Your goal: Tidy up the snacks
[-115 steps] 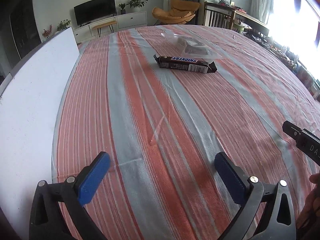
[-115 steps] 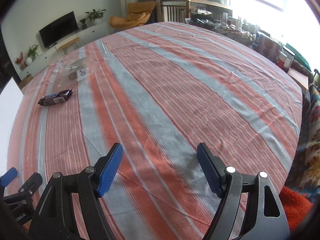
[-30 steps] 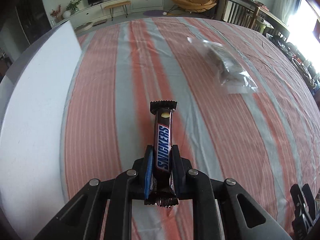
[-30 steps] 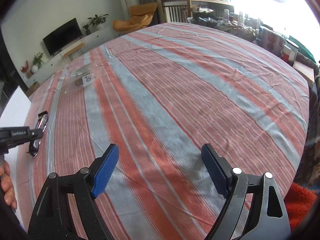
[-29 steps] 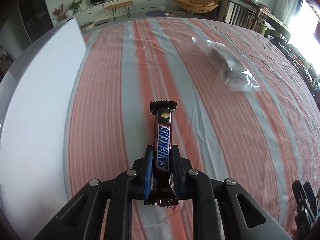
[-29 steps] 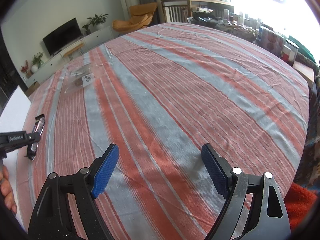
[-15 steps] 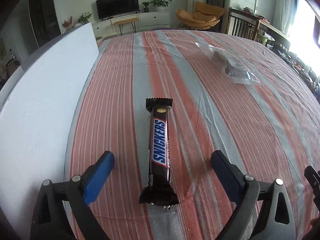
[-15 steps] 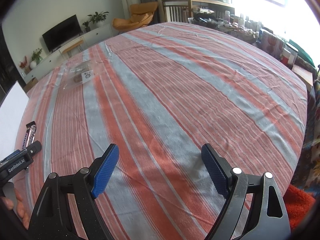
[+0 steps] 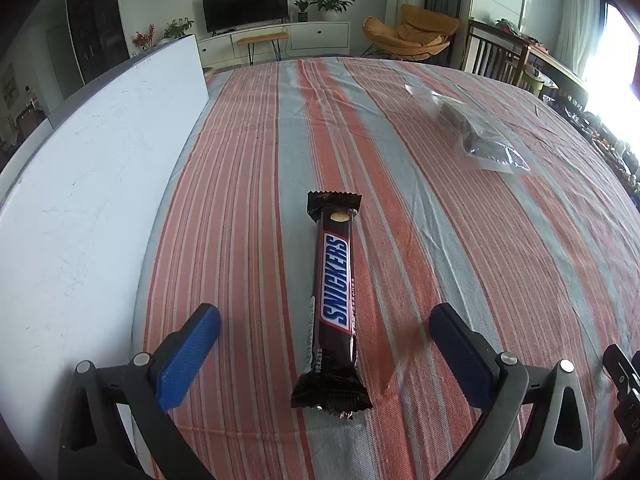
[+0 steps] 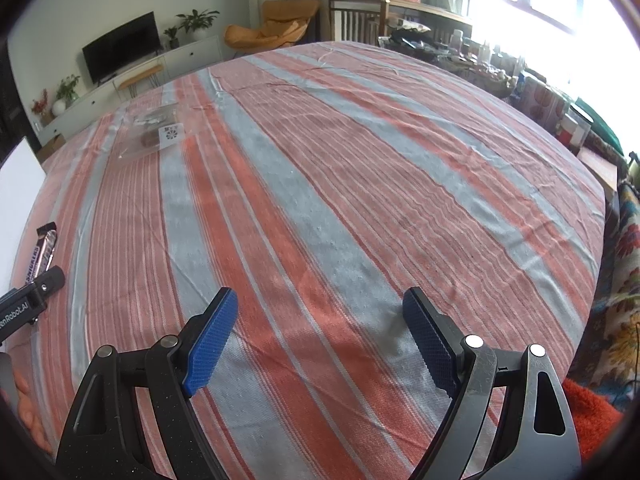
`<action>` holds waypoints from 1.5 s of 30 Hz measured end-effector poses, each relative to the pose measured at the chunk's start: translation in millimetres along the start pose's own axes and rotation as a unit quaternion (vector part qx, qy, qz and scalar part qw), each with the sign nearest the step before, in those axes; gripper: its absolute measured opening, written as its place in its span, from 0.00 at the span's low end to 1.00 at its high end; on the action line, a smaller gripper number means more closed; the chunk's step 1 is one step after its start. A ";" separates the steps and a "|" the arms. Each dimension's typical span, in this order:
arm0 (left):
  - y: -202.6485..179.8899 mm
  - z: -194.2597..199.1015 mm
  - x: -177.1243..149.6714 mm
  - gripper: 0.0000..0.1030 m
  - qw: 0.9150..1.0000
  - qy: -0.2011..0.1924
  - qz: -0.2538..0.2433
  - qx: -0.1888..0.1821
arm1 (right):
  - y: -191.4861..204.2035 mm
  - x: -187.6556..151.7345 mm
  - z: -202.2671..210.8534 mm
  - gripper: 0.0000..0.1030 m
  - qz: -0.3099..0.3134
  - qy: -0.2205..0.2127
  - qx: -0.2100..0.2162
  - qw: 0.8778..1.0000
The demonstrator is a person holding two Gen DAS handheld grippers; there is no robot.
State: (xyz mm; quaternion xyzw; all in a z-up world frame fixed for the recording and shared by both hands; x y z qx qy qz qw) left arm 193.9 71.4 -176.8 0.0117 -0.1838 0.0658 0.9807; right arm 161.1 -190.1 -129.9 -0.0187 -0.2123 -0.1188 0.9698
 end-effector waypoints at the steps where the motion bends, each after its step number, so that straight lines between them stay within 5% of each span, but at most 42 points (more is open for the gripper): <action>1: -0.1 0.0 -0.2 1.00 1.000 0.000 0.000 0.000 | 0.1 0.0 0.0 0.85 0.000 0.000 0.000 1.000; 45: 0.3 -0.2 0.2 1.00 1.000 0.000 0.000 -0.001 | 2.1 0.1 -0.2 0.86 0.002 0.001 -0.001 1.000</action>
Point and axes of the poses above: each gripper's, at about its wrist camera, not at the fingertips, and z roughly against the way its jaws point, y to its left, x to its top, the point moved 5 cm from there along -z, roughly the way its jaws point, and after that the axes turned 14 degrees about y, right-handed, at the moved point
